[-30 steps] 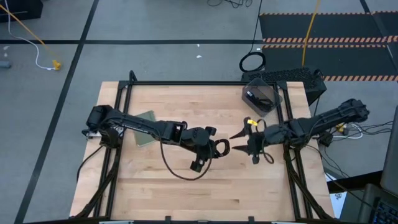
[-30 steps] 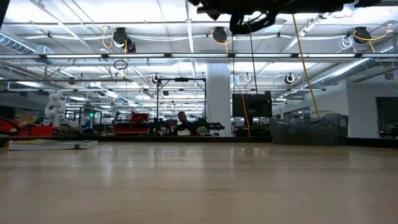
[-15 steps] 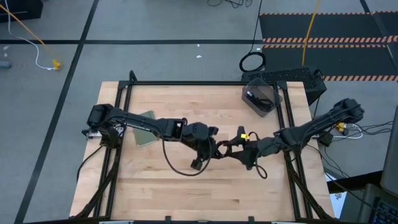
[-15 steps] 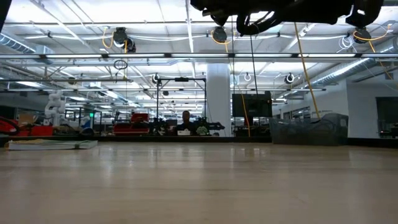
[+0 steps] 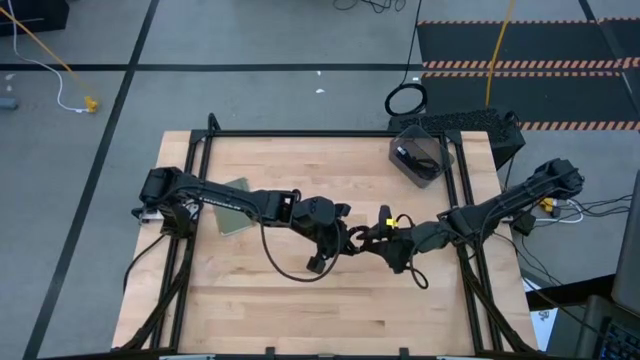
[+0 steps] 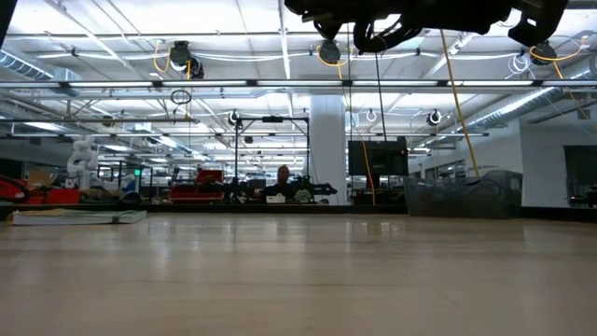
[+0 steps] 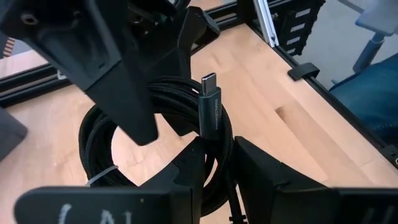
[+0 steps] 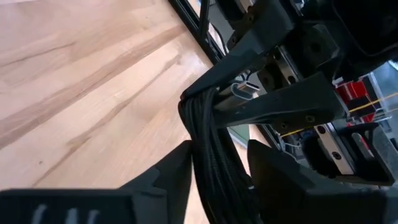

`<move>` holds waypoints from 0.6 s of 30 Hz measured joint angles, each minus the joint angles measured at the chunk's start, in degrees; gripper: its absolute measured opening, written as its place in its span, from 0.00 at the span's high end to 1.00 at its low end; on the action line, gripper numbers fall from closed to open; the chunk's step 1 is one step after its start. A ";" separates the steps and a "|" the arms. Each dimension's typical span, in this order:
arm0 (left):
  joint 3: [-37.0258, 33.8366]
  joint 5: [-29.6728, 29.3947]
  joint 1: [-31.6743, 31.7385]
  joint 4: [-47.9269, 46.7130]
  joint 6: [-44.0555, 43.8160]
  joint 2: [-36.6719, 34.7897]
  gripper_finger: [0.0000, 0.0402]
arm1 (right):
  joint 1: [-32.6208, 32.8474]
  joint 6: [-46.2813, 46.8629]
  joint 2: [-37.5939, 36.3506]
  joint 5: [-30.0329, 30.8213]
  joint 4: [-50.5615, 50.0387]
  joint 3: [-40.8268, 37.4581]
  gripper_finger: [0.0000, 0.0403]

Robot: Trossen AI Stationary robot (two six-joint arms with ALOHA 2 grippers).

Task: Pick and place USB-C Cables
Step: Put the black charger cable into the black bin

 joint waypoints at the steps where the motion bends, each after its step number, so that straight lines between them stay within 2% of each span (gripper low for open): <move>1: 0.00 0.00 0.00 0.01 0.00 0.00 0.80 | 0.00 -0.29 0.00 -0.04 0.00 0.00 0.66; 10: 0.00 -0.08 -0.07 1.03 -3.62 0.00 0.77 | 0.02 -0.39 -0.02 -0.40 0.05 -0.02 0.84; 13: 0.00 -2.57 -0.41 1.42 -4.59 0.00 0.71 | -0.02 -0.26 -0.07 0.06 0.64 -0.02 0.88; 18: -0.02 -8.21 -1.99 1.41 -4.20 -0.04 0.55 | -0.04 -0.21 -0.07 0.28 0.40 -0.02 0.92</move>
